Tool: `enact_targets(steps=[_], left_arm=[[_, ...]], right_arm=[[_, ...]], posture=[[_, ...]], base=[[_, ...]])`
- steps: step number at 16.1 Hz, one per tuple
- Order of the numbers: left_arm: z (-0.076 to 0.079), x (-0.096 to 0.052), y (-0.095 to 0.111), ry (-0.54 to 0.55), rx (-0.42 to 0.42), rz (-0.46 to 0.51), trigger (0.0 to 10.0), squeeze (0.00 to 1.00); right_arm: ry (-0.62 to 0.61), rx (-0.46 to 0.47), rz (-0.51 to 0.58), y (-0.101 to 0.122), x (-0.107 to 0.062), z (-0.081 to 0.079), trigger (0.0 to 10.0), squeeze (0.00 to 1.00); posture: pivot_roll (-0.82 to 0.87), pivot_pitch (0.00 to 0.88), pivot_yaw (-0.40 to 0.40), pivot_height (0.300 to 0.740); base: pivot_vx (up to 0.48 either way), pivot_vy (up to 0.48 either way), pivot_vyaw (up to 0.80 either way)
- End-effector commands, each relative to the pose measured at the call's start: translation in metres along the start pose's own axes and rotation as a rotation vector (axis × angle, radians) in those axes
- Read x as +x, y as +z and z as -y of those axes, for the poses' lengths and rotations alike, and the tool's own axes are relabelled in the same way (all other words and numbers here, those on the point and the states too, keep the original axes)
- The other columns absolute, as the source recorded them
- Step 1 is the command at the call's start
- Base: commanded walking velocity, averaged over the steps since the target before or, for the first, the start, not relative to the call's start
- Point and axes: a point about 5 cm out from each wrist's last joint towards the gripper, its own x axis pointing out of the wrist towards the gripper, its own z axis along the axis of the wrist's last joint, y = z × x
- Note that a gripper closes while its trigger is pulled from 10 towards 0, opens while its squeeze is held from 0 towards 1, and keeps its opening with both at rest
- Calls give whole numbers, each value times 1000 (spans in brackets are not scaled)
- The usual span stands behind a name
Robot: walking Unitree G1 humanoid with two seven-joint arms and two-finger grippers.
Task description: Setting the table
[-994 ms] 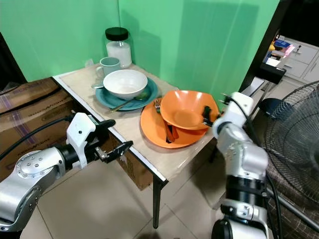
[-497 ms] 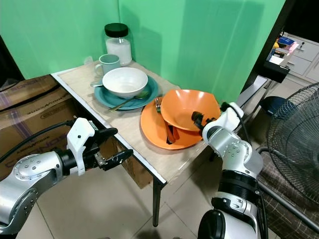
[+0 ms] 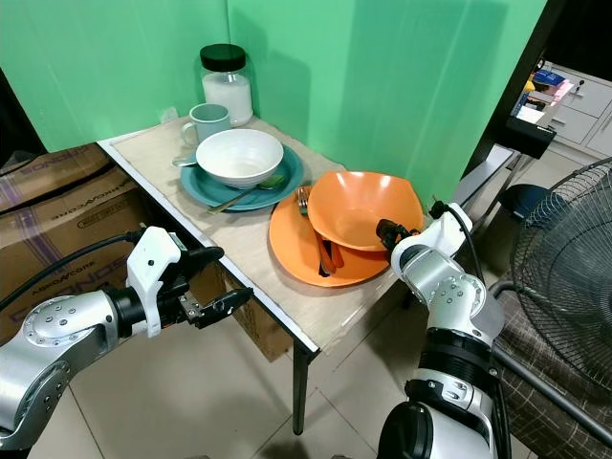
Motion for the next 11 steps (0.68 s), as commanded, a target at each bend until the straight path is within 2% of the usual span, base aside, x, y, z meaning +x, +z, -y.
enact_targets(steps=[1, 11], left_arm=[[2, 0, 5, -10, 21, 9, 10000, 0], [4, -1, 3, -20, 29, -5, 10000, 0]], right_arm=[[11, 5, 1, 1, 1, -7, 0, 0], [11, 9, 4, -2, 2, -7, 0, 0]], posture=[[52, 0, -34, 740], [55, 0, -47, 740]], base=[[0, 0, 0], [0, 0, 0]])
